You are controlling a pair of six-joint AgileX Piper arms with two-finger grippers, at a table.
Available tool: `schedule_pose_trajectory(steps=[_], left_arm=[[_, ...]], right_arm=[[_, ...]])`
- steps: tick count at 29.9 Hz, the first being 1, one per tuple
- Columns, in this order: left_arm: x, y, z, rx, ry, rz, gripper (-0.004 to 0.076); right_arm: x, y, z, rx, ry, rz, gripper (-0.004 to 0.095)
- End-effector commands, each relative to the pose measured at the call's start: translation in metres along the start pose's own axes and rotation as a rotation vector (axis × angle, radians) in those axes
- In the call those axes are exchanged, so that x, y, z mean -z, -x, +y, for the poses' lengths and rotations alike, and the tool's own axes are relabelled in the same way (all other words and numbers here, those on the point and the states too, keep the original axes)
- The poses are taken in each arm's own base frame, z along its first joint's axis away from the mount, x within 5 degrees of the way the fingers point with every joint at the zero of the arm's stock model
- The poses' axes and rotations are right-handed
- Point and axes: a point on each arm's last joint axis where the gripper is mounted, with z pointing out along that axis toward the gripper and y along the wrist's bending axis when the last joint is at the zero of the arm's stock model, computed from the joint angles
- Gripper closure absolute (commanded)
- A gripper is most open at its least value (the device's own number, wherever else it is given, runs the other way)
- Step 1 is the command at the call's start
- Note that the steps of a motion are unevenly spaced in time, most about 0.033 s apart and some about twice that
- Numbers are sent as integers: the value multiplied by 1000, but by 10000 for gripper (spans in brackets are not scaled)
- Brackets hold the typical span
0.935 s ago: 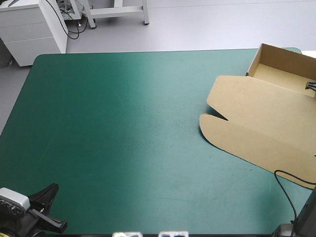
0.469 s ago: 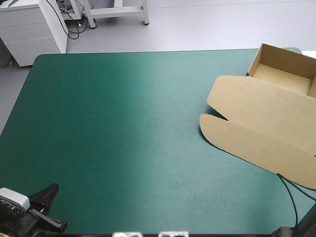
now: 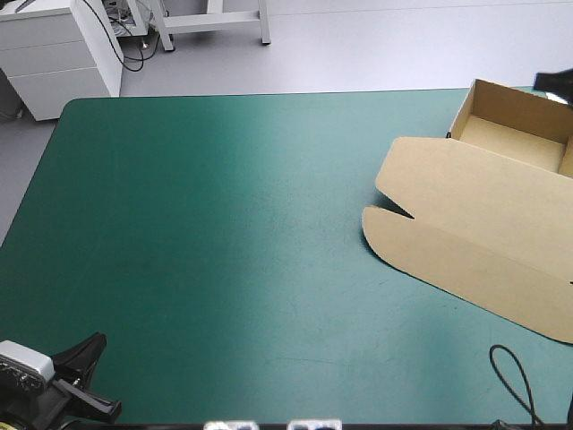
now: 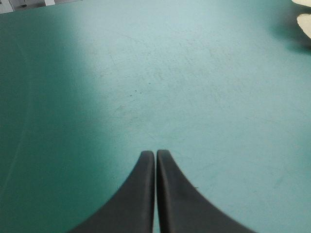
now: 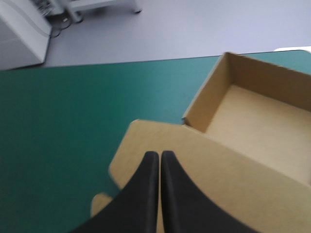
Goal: Fold the box
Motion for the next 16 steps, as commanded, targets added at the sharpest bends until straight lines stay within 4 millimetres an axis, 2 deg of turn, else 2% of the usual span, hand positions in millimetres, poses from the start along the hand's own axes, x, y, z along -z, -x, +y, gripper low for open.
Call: schedule_pose_trajectory(steps=[1, 5, 8, 11, 16], left_arm=[[2, 11, -1, 7, -17, -73, 731], [2, 11, -1, 7, -17, -73, 731], [2, 11, -1, 19, -21, -72, 731], [2, 11, -1, 24, -21, -72, 731], [2, 11, -1, 24, -21, -72, 731]], right_arm=[[19, -18, 42, 112, 108, -36, 912], [23, -52, 73, 204, 192, -40, 912], [33, -80, 87, 266, 216, -81, 912], [48, -112, 92, 302, 187, -113, 912], [63, -171, 79, 330, 28, -219, 912]])
